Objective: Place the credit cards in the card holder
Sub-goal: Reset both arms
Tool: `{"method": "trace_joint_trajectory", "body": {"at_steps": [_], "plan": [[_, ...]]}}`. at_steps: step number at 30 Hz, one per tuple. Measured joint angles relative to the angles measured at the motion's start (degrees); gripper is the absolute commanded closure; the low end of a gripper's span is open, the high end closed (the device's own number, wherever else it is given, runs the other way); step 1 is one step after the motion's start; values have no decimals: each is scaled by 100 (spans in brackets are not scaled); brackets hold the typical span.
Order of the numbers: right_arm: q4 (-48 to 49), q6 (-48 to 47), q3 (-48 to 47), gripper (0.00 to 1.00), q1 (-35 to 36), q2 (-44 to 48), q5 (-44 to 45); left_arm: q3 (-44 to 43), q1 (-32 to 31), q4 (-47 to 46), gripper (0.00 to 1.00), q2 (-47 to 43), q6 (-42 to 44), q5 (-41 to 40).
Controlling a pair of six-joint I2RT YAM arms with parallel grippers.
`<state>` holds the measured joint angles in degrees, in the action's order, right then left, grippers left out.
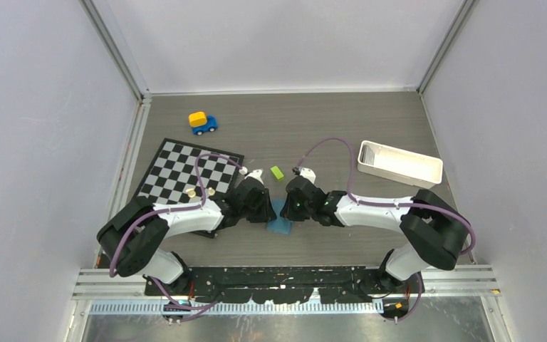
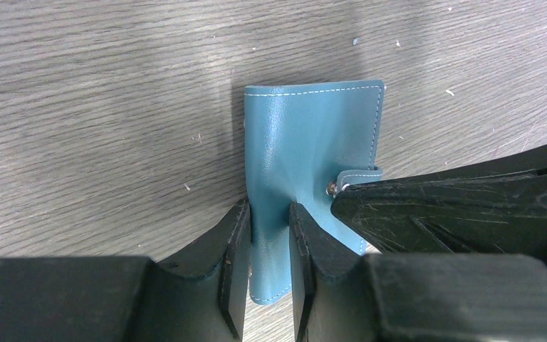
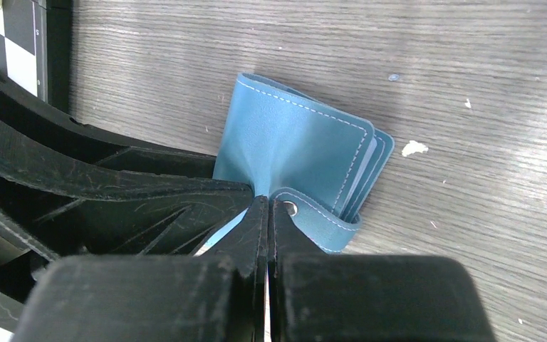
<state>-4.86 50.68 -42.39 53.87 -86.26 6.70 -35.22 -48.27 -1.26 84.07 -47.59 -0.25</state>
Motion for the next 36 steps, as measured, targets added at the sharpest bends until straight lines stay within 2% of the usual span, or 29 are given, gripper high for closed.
{"method": "trace_joint_trajectory", "body": {"at_steps": [22,36], "plan": [[713,280,352,100,-122,-109,-221,0,-11,0,75,0,-2,-17],[2153,953,1141,99,-807,-153,-970,-2,-81,-2,75,-2,-31,-52]]}}
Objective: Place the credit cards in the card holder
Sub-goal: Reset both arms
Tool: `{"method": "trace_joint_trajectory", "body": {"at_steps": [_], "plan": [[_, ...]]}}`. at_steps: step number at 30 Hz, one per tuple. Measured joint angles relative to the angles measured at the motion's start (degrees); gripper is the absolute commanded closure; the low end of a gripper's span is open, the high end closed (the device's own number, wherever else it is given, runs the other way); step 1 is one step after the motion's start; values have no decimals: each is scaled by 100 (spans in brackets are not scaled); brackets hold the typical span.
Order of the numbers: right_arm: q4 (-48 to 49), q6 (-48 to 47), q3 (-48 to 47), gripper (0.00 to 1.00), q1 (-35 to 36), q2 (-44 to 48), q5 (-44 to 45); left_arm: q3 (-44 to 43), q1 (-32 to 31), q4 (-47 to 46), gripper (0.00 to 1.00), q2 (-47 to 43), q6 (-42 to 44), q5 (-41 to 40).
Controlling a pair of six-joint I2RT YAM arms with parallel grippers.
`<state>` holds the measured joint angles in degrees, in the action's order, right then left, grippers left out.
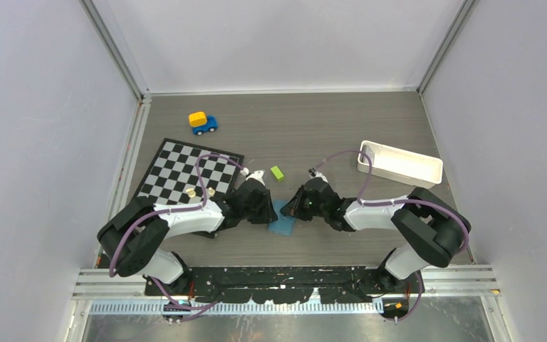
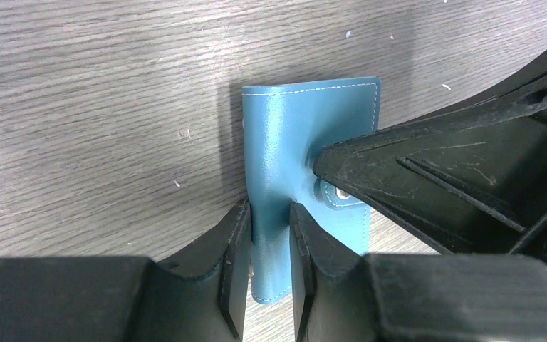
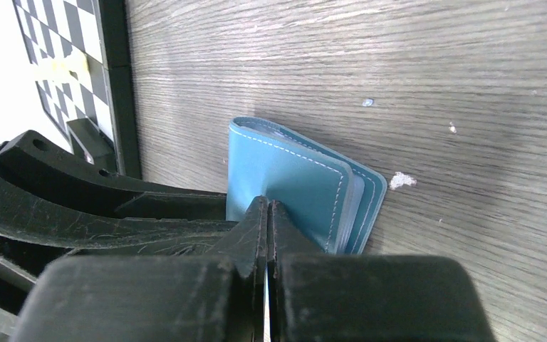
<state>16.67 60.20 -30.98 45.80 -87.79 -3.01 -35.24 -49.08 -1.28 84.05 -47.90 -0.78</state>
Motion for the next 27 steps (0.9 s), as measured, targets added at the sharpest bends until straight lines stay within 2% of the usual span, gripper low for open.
{"method": "trace_joint_trajectory", "body": {"at_steps": [8,15,27], "plan": [[745,286,409,100,-17,-4,-9,-22,-4,35,75,4,4,-4],[979,345,549,100,24,20,70,-33,-4,59,74,4,2,-7],[354,389,619,100,841,501,1565,-85,13,101,73,68,-129,103]]}}
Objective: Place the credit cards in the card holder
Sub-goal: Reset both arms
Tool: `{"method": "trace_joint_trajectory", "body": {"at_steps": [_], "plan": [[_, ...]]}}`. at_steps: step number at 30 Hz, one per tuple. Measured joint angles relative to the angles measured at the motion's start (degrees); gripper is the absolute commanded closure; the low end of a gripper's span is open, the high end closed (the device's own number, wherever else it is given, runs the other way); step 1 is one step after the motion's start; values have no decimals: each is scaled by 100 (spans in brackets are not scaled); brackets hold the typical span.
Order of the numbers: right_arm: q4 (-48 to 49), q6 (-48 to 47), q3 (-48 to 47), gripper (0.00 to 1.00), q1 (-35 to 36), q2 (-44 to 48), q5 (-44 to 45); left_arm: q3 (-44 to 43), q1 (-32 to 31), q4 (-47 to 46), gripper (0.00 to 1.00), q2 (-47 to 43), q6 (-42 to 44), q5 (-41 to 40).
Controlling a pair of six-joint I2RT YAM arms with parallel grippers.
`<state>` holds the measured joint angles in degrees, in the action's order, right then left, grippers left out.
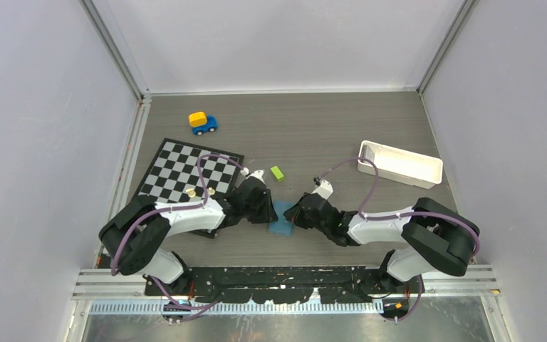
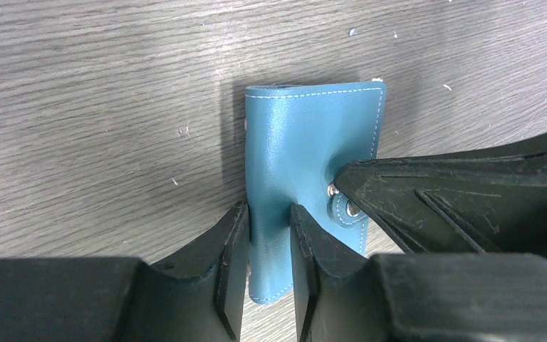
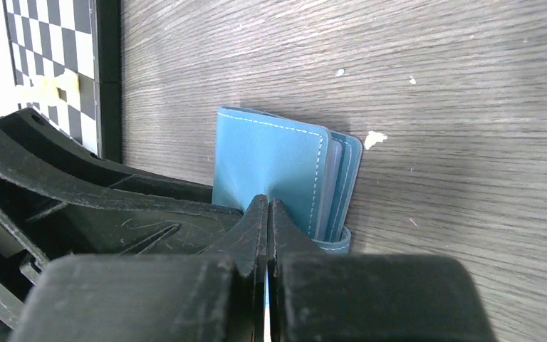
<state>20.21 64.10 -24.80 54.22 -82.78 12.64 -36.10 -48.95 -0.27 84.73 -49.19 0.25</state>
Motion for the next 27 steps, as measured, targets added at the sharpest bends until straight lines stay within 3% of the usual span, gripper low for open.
{"method": "trace_joint_trajectory", "body": {"at_steps": [9,11,13,15,18,27], "plan": [[-26,118,-52,98,496,-83,1045,-79,125,85,72,79,4,245],[-341,57,-225,86,520,-72,1137,-76,125,83,72,74,7,247],[-892,-79,-490,65,535,-31,1196,-55,120,7,72,74,-9,282],[-1582,-282,-809,51,542,61,1292,35,105,-144,70,61,-42,306],[-2638,-660,-1158,39,533,289,1427,275,105,-413,64,-57,-168,387],[-4505,-1165,-1840,42,479,538,1213,664,-245,-756,47,-411,-323,608]]}}
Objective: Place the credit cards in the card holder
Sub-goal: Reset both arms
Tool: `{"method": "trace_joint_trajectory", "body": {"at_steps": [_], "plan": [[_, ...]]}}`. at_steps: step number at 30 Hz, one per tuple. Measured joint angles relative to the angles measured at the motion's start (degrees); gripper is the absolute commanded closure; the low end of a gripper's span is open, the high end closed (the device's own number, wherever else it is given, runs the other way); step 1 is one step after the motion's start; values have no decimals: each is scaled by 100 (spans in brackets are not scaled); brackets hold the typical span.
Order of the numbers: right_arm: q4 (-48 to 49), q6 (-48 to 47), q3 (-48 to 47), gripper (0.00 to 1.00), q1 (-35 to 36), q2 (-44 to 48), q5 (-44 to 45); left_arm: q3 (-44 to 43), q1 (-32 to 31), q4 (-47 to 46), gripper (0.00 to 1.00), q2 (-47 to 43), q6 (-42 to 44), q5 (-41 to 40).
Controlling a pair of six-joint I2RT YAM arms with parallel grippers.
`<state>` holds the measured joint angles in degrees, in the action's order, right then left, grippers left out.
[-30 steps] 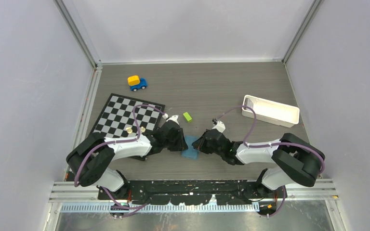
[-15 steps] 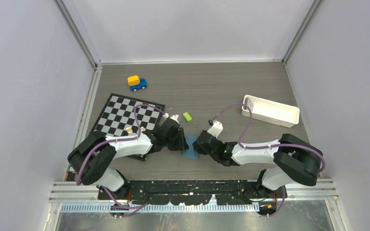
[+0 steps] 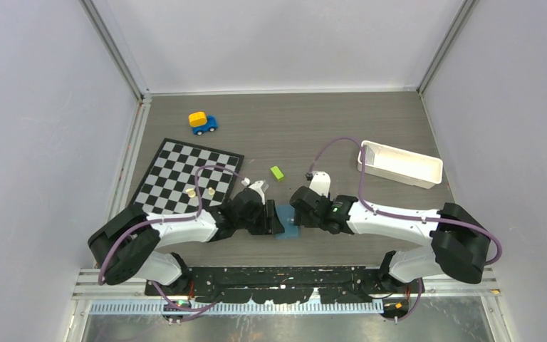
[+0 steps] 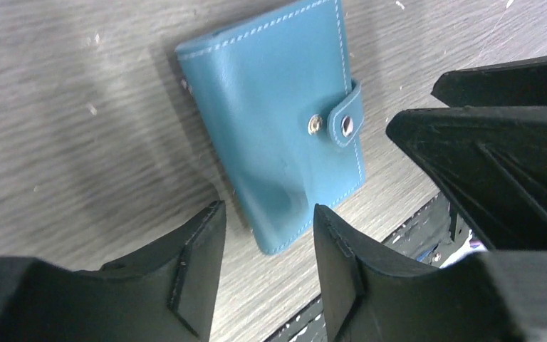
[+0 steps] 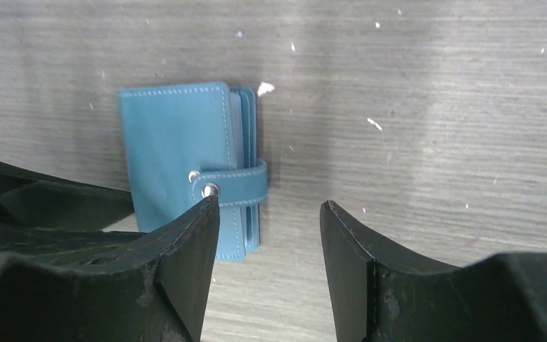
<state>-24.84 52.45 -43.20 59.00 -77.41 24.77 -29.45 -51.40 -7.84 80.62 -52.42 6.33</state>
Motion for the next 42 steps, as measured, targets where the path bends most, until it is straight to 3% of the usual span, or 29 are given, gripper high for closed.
{"method": "trace_joint_trajectory", "body": {"at_steps": [7,17,25,38,42], "plan": [[-332,-44,-48,46,4,205,-492,179,-31,522,46,-592,-7,-337],[-474,-518,-909,57,129,-555,-688,146,203,544,54,-468,4,-367],[-595,-713,-1073,65,151,-1027,-684,37,219,208,56,-136,-15,-221],[-675,-925,-1357,61,160,-1469,-660,-83,229,57,57,94,-17,-111],[-678,-973,-1397,65,164,-1611,-627,-120,229,33,57,149,-17,-83]]}}
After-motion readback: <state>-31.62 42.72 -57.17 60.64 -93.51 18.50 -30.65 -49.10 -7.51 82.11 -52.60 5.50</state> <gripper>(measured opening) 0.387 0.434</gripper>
